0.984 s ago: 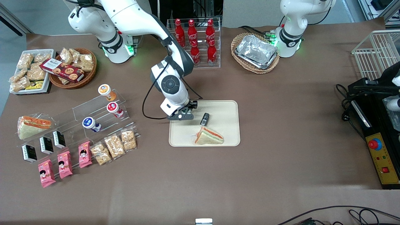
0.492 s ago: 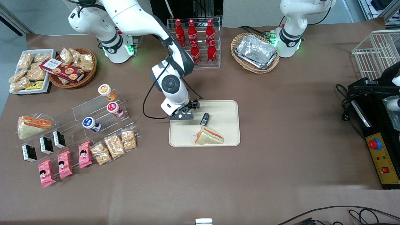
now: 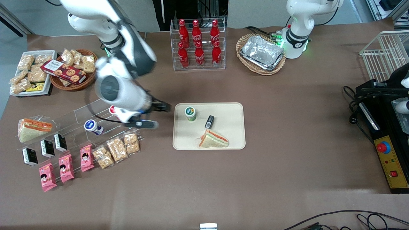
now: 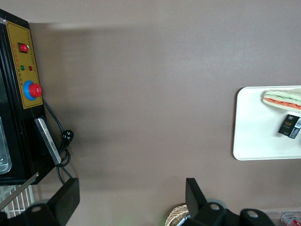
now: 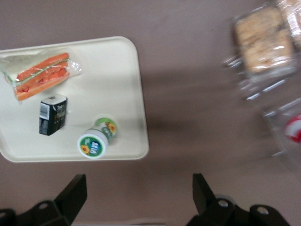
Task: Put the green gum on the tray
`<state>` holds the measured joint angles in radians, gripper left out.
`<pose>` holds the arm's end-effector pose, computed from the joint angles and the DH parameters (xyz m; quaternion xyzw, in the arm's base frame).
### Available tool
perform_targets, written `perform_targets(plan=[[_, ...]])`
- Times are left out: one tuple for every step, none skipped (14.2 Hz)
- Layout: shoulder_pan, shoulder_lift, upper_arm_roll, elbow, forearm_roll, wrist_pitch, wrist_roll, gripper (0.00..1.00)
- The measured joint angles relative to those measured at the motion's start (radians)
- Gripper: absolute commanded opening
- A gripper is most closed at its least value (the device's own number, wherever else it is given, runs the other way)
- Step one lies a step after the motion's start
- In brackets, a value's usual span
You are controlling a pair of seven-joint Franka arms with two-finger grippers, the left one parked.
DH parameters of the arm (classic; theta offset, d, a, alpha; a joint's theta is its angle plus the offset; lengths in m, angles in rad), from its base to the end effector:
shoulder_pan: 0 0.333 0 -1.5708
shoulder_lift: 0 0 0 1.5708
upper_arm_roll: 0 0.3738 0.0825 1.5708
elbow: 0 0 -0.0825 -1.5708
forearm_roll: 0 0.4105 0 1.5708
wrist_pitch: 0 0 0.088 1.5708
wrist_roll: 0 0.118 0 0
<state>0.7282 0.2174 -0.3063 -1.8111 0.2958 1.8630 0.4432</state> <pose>0.5626 0.2937 0.4497 -0.9896 0.0630 0.1125 0.0637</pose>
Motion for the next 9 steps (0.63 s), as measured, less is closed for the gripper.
perform_targets(plan=[[-0.032, -0.036, -0.001, 0.012, -0.017, -0.059, -0.015, 1.0], [-0.063, -0.064, -0.001, 0.03, -0.032, -0.118, -0.033, 1.0], [-0.094, -0.085, -0.001, 0.054, -0.047, -0.173, -0.06, 1.0], [-0.129, -0.1, -0.002, 0.083, -0.065, -0.223, -0.088, 1.0], [-0.168, -0.111, -0.001, 0.115, -0.085, -0.273, -0.116, 1.0], [-0.211, -0.12, -0.002, 0.149, -0.099, -0.323, -0.147, 1.0], [-0.252, -0.126, -0.002, 0.182, -0.11, -0.365, -0.177, 1.0], [-0.289, -0.129, -0.003, 0.215, -0.12, -0.4, -0.198, 1.0], [-0.319, -0.129, -0.003, 0.248, -0.129, -0.437, -0.211, 1.0]])
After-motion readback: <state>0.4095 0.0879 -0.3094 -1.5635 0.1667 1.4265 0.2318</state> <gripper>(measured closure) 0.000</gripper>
